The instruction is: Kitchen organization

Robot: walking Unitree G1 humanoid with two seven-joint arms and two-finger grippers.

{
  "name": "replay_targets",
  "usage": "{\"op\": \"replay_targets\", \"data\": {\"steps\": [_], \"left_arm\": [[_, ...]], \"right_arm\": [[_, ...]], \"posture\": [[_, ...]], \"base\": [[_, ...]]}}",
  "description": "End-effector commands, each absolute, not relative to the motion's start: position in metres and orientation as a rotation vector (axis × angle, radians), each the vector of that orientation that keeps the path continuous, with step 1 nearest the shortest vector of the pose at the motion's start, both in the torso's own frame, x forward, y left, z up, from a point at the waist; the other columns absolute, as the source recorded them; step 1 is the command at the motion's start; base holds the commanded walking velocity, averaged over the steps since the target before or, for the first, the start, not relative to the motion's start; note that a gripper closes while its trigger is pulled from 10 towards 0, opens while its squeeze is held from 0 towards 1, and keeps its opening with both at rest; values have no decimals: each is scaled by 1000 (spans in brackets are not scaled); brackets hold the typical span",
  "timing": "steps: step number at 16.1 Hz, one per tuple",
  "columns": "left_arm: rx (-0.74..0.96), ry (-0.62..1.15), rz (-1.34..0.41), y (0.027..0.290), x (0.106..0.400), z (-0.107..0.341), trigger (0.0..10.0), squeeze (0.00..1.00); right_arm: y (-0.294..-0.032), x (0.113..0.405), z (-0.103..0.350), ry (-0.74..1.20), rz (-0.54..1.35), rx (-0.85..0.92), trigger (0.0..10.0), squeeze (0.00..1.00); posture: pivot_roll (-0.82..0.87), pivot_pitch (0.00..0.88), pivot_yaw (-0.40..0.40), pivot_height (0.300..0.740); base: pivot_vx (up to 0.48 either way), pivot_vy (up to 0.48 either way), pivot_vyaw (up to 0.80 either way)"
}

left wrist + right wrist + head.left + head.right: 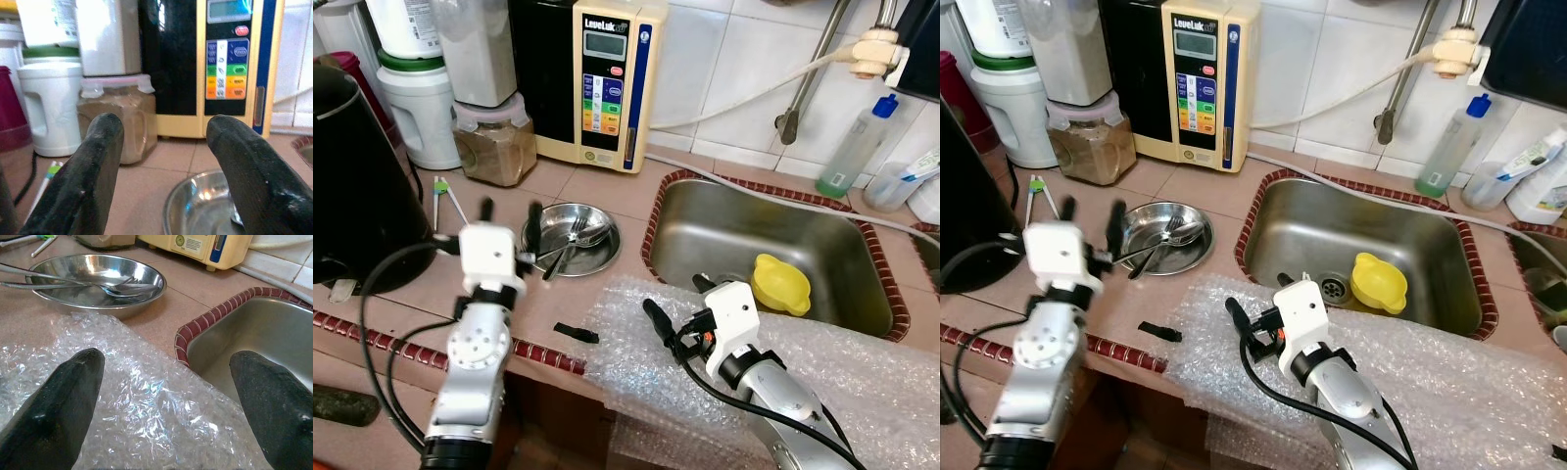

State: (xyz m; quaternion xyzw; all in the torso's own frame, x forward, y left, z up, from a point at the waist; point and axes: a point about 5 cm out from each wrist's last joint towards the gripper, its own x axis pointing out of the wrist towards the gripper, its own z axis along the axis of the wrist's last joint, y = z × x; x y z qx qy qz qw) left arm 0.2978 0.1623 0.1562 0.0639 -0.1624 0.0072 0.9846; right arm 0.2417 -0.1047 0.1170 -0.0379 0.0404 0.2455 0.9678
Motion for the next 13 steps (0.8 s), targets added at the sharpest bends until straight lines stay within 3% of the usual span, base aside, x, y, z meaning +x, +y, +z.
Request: {"op": "replay_targets", "data": {"steps": [1,6,13], "left_arm": [[109,-312,14,163,294,155,10000,1000],[40,-227,19,167,288,145,10000,1000],[-90,-60,-119,153,283,128,10000,1000]], "right_arm": [[-106,243,118,72,506,-86,10000,0],[-103,242,119,68,517,-74,10000,0],[-101,236,120,66,597,-38,10000,0]], "posture": [[116,0,-82,740],[111,0,-74,740],[105,0,-61,740]], "base": [[0,0,0],[0,0,0],[0,0,0]]}}
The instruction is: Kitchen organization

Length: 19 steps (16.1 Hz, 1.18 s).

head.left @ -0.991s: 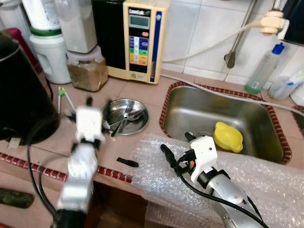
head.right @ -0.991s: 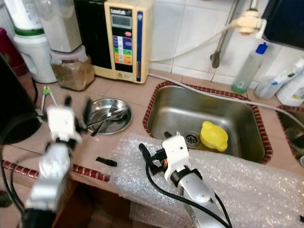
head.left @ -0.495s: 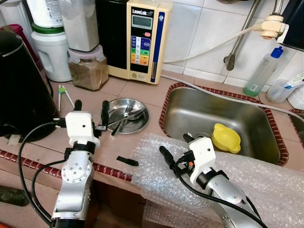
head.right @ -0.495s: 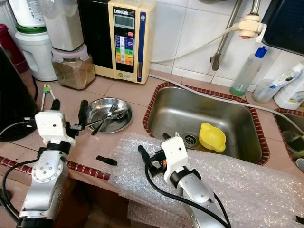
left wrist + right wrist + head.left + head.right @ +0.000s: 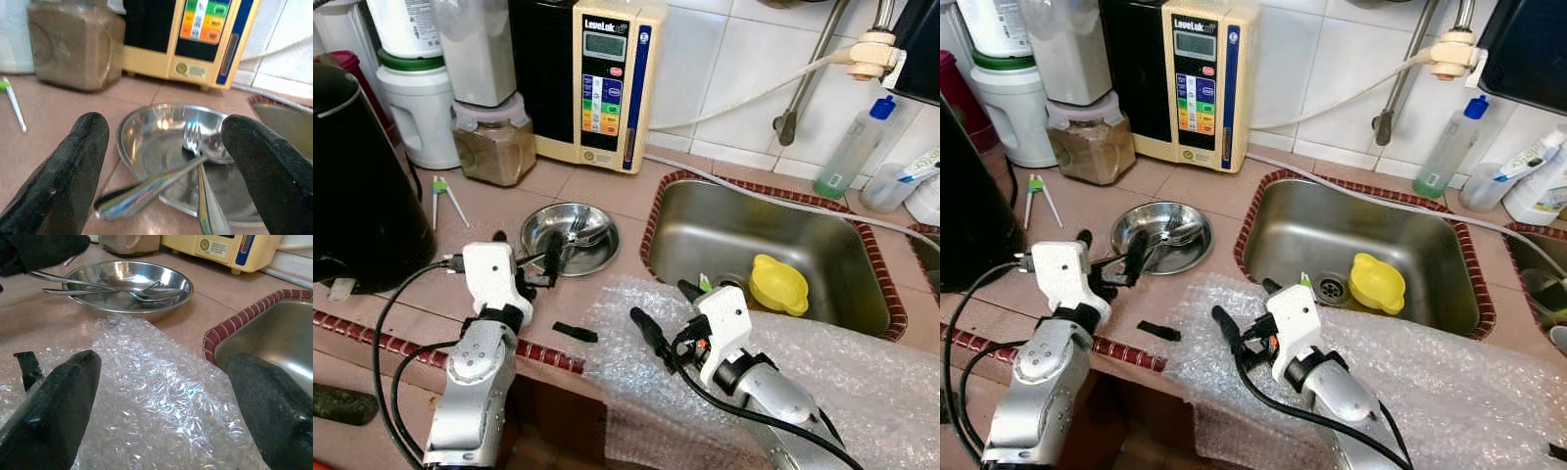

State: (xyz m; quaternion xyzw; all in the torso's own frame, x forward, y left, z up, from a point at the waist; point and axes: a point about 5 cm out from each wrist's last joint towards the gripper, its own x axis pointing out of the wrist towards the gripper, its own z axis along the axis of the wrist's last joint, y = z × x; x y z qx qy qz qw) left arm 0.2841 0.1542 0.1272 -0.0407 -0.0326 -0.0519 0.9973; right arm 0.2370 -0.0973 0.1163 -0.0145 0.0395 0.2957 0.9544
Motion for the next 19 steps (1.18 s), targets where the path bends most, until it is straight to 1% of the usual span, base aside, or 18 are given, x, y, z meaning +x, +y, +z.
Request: {"op": "replay_targets", "data": {"steps": [1,4,6,7,8,9,12,15,16,17,18,19], "left_arm": [[-99,-47,-122,153,283,127,10000,1000],[-120,11,-149,156,280,125,10000,1000],[-111,22,-132,160,279,124,10000,1000],[-102,25,-117,162,280,124,10000,941],[-104,20,-107,163,280,126,10000,294],[-101,23,-108,164,279,126,10000,0],[-100,40,-124,167,277,127,10000,0],[-101,0,-98,170,279,134,10000,0],[-100,-5,-74,172,278,134,10000,580],[-98,-6,-64,173,278,135,10000,737],[-82,-53,-35,177,279,141,10000,996],[-73,-71,-32,178,280,143,10000,980]], "right_arm": [[-101,236,120,67,596,-40,10000,0],[-101,236,119,72,599,-41,10000,0],[-101,236,120,71,601,-44,10000,0],[-100,236,120,71,603,-48,10000,0],[-100,236,119,71,603,-48,10000,0],[-99,236,119,71,602,-47,10000,0],[-99,236,118,74,597,-41,10000,0],[-98,238,118,72,594,-42,10000,0],[-98,239,118,70,593,-41,10000,0],[-97,239,118,69,593,-41,10000,0],[-97,240,118,66,589,-40,10000,0],[-96,241,118,65,587,-40,10000,0]], "posture": [[104,0,-62,740],[104,0,-64,740],[108,0,-65,740],[109,0,-64,740],[109,0,-63,740],[110,0,-61,740],[115,0,-59,740],[124,0,-57,740],[124,0,-57,740],[127,0,-56,740],[129,0,-53,740],[131,0,-52,740]], "base": [[0,0,0],[0,0,0],[0,0,0],[0,0,0],[0,0,0],[0,0,0],[0,0,0],[0,0,0],[0,0,0],[0,0,0],[0,0,0],[0,0,0]]}}
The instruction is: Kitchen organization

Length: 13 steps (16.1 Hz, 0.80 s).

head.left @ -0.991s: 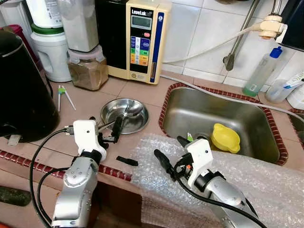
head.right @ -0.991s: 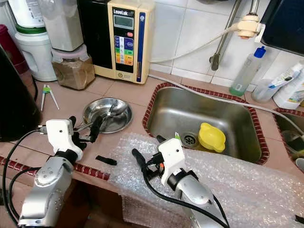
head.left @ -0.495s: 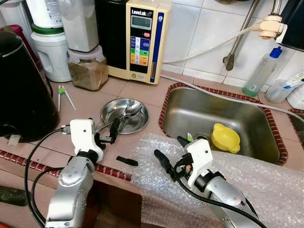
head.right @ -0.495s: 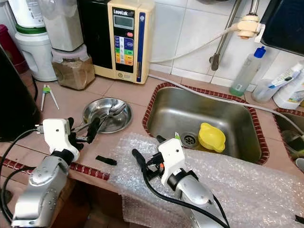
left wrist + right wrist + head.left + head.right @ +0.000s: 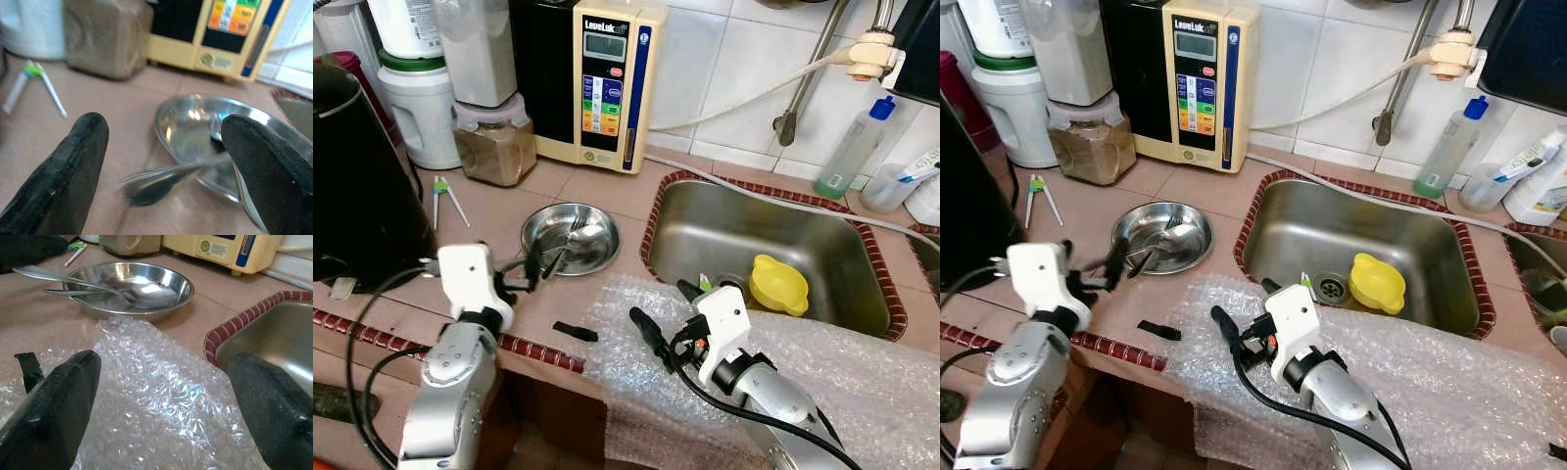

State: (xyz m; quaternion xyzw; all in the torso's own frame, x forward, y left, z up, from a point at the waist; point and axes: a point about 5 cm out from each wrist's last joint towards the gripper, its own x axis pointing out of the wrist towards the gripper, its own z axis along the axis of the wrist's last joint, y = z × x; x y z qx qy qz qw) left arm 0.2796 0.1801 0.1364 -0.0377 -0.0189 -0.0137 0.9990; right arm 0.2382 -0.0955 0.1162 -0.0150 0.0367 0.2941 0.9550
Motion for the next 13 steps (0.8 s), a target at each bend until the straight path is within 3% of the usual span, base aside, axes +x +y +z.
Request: {"op": "replay_targets", "data": {"steps": [1,6,13], "left_arm": [[-58,-84,-10,181,283,146,10000,937],[-60,-80,33,184,284,146,10000,973],[-184,164,68,180,270,114,10000,1000]], "right_arm": [[-96,241,118,62,582,-38,10000,0],[-95,241,117,59,577,-40,10000,0],[-95,238,114,77,598,-54,10000,0]], "posture": [[132,0,-49,740],[135,0,-49,740],[151,0,-80,740]], "base": [[0,0,0],[0,0,0],[0,0,0]]}}
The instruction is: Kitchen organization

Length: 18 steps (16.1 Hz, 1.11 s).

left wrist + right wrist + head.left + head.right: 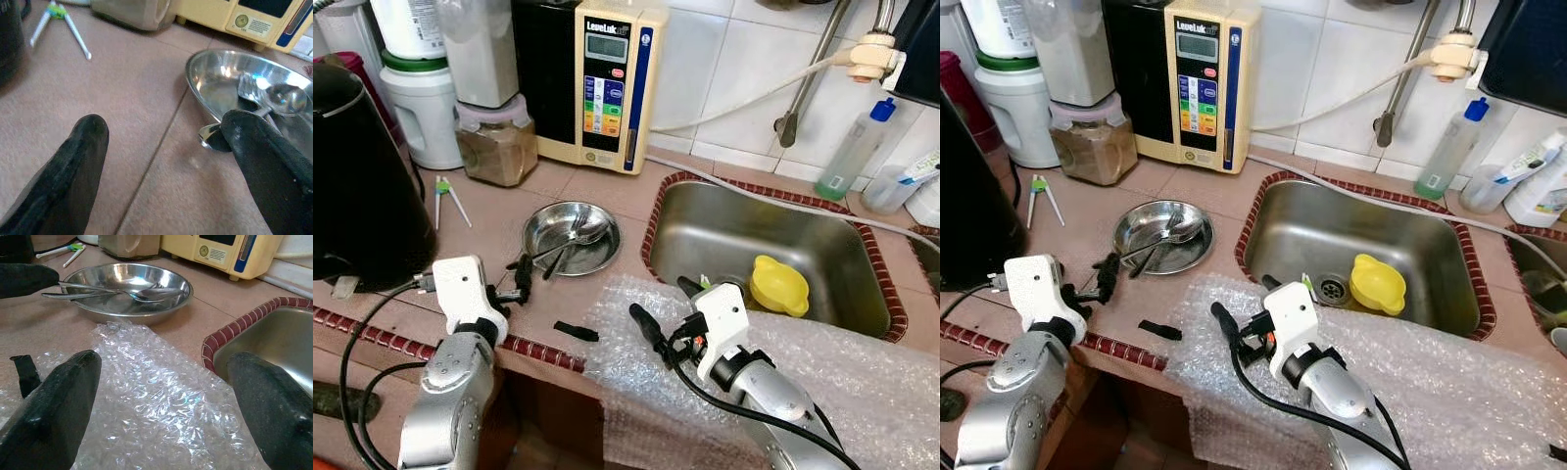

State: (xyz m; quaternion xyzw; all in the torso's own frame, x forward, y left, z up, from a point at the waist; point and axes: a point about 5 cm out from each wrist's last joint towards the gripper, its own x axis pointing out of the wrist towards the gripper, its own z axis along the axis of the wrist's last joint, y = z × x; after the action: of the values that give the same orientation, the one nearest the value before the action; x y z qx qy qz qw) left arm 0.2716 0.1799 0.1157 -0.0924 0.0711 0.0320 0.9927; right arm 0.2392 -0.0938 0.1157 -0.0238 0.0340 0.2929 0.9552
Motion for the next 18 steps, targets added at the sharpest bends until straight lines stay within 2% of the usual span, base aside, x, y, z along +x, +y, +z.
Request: {"op": "replay_targets", "data": {"steps": [1,6,18], "left_arm": [[-203,177,80,180,269,113,10000,1000],[-338,167,15,160,282,120,10000,902],[-338,167,15,160,282,120,10000,902]], "right_arm": [[-94,237,113,83,603,-52,10000,0],[-95,239,115,81,616,-83,10000,0],[-95,239,115,81,616,-83,10000,0]], "posture": [[152,0,-81,740],[130,0,-88,740],[130,0,-88,740]], "base": [[0,0,0],[0,0,0],[0,0,0]]}}
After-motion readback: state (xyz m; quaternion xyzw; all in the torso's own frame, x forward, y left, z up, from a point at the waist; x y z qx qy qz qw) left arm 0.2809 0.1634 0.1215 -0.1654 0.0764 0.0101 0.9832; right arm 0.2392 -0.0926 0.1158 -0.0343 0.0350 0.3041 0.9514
